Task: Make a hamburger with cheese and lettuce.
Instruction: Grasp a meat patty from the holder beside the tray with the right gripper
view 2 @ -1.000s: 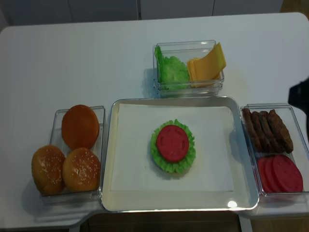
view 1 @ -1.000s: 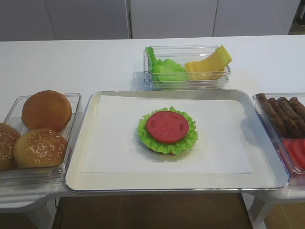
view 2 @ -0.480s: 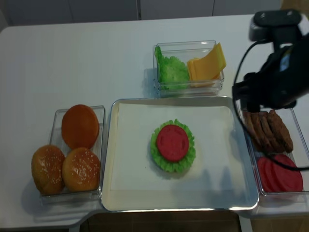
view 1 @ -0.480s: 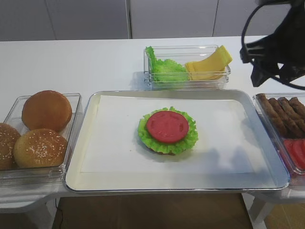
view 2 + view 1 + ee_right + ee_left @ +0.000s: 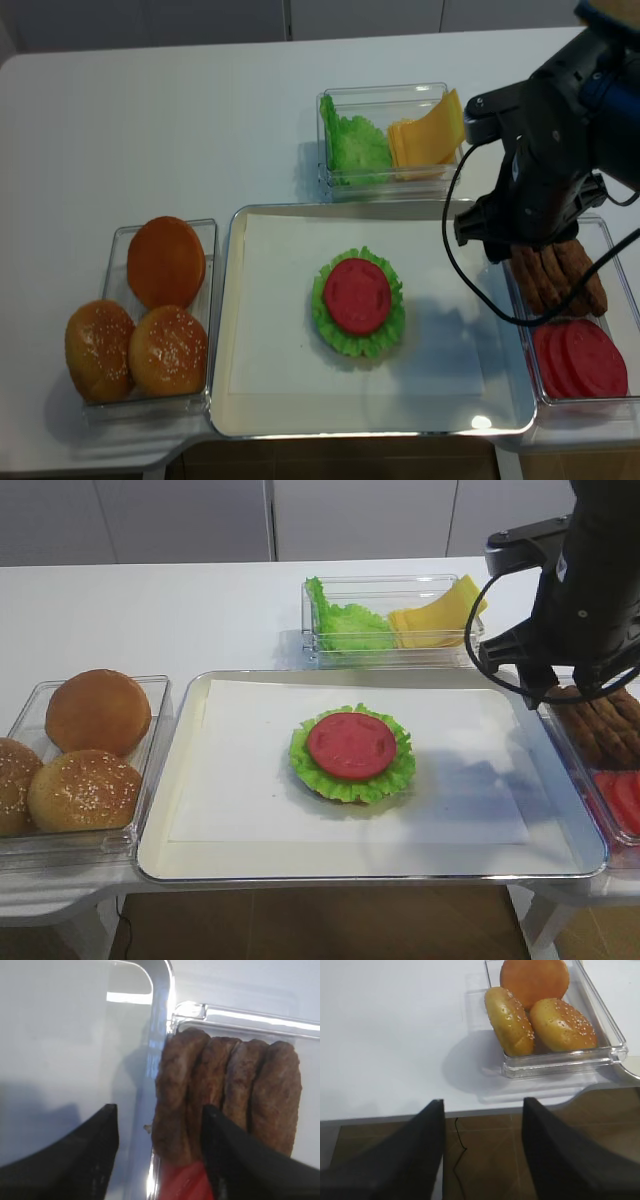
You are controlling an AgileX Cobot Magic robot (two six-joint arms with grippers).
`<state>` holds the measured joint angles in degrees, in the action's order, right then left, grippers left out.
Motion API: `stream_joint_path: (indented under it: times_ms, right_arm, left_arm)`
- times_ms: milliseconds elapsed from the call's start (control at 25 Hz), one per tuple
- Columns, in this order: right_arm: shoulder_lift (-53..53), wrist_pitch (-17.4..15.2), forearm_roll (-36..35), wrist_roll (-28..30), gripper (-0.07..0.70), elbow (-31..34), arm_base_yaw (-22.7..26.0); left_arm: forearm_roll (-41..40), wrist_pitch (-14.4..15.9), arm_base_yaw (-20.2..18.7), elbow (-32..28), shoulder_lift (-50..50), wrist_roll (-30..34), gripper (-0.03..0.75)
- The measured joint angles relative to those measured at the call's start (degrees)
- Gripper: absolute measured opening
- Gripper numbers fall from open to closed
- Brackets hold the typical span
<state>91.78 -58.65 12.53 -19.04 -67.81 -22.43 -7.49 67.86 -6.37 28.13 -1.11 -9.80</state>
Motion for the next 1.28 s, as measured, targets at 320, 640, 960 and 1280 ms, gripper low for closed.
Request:
stream_joint_path:
  times_ms: [320,640,960,1280]
  right_arm:
    - [2.11,1.29,1.14,-0.13,0.398,0.00,0.00]
    - [3.13,1.29,2.66,-0.13,0.322,-0.09,0.00]
    - [3.13,1.29,3.23,-0.13,0.198,-0.09,0.00]
    - [3.25,1.41,3.15,-1.16,0.152,-0.09,0.00]
  left_arm:
    - [0.00,0.00,0.00,0.00,0.00,0.00,0.370]
    - [0.00,0.00,0.00,0.00,0.00,0.00,0.370]
    - [0.00,0.00,0.00,0.00,0.00,0.00,0.370]
    - [0.00,0.00,0.00,0.00,0.00,0.00,0.370]
